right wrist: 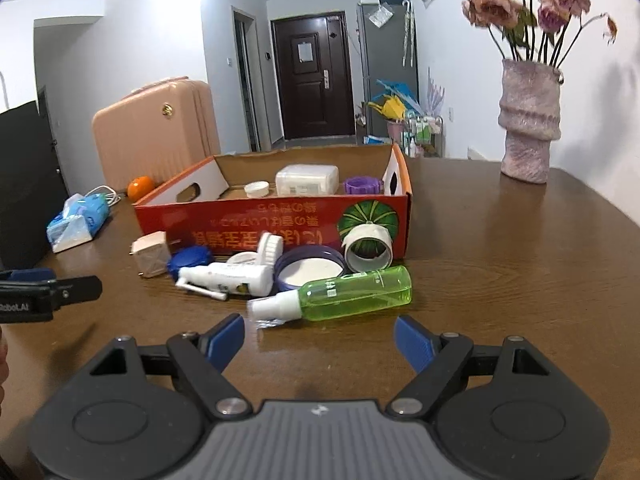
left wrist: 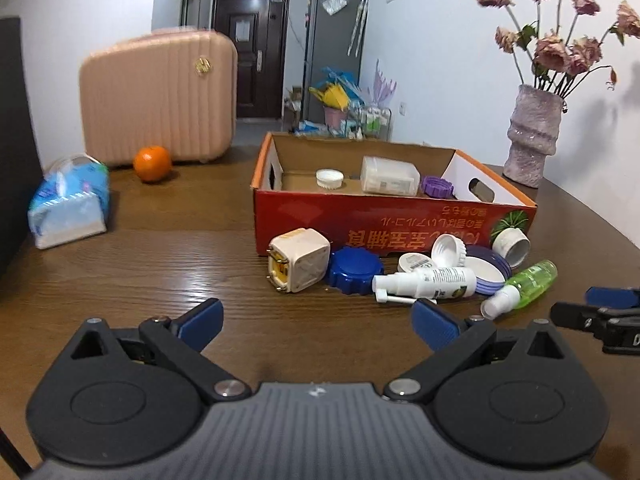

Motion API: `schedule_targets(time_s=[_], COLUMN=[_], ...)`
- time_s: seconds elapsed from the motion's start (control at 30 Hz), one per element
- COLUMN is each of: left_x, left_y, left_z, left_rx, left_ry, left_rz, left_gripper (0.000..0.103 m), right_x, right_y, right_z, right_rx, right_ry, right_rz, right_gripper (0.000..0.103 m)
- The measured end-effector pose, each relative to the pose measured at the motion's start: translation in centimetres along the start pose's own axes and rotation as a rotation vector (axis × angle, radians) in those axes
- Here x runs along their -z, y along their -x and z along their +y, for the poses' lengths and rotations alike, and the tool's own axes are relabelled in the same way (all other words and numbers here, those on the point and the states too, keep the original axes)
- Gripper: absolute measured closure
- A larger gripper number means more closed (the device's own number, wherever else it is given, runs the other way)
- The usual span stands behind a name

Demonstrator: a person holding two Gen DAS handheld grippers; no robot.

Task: Organize rigid objects
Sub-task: 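Grasp the cream cube with the left gripper while the right gripper grasps the white spray bottle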

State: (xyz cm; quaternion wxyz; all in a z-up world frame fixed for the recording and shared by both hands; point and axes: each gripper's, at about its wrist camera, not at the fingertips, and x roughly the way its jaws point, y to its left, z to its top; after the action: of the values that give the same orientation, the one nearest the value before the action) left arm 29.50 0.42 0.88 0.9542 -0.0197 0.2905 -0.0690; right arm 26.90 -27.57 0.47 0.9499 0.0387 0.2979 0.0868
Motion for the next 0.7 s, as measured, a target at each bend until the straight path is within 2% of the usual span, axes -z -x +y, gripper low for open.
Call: schedule_targets(time_s=[0.1, 0.17, 0.2, 0.23, 0.3, 0.4, 0.47, 0.53, 0.6, 0.63, 0.7], left_x=[-1.1, -2.0, -2.5, -2.8, -3.5, -3.9, -4.1, -4.3, -4.3, -4.2, -3.8], left_y=[-2.0, -3.3, -3.9, -4.3, -5.9, -7.2, -8.1, -9.0, -9.4, -9.3, -8.5], left_z=[0.3, 0.6, 0.8, 1.0, 1.3, 1.3, 1.6, 2.0, 2.6, 2.9, 3.4], left_rx=[0.001, -0.008, -0.022, -0.03, -0.022, 0.007, 0.028, 0.046, 0.074, 0.088, 0.083], left_ry=[-0.002, -0.023, -0.033, -0.043, -0.09, -0.178, -0.186, -0.158, -0.112, -0.094, -0.063], left_rz=[0.011, -0.006, -0.014, -0.022, -0.005, 0.008, 0.002, 0.031, 0.075, 0.096, 0.106], left_gripper=[0.006, 0.012, 0.018, 0.02, 0.023, 0.028, 0.029, 0.032, 0.053, 0.053, 0.064], right_x=[-0.8, -1.3, -1.8, -2.2, -2.9, -3.7, -4.1, -4.4, -4.2, -4.0, -3.5], right_y=[-1.6, -2.2, -2.4, -2.6, -3.3, -5.2, -7.1, -9.0, -10.2, -10.3, -9.8], right_z=[-0.3, -0.1, 0.2, 0.6, 1.7, 3.7, 5.0, 6.2, 7.2, 7.6, 8.2], right_rx=[-0.042, -0.049, -0.065, -0.093, -0.158, -0.21, -0.222, -0.241, -0.215, -0.208, -0.21], right_ry=[-0.014, -0.006, 0.002, 0.011, 0.051, 0.132, 0.163, 0.179, 0.214, 0.23, 0.245], right_rz=[0.025, 0.013, 0.005, -0.002, -0.007, 0.003, 0.019, 0.043, 0.072, 0.084, 0.11], right_gripper=[0.039, 0.039, 0.042, 0.045, 0.045, 0.046, 0.046, 0.049, 0.053, 0.054, 0.061])
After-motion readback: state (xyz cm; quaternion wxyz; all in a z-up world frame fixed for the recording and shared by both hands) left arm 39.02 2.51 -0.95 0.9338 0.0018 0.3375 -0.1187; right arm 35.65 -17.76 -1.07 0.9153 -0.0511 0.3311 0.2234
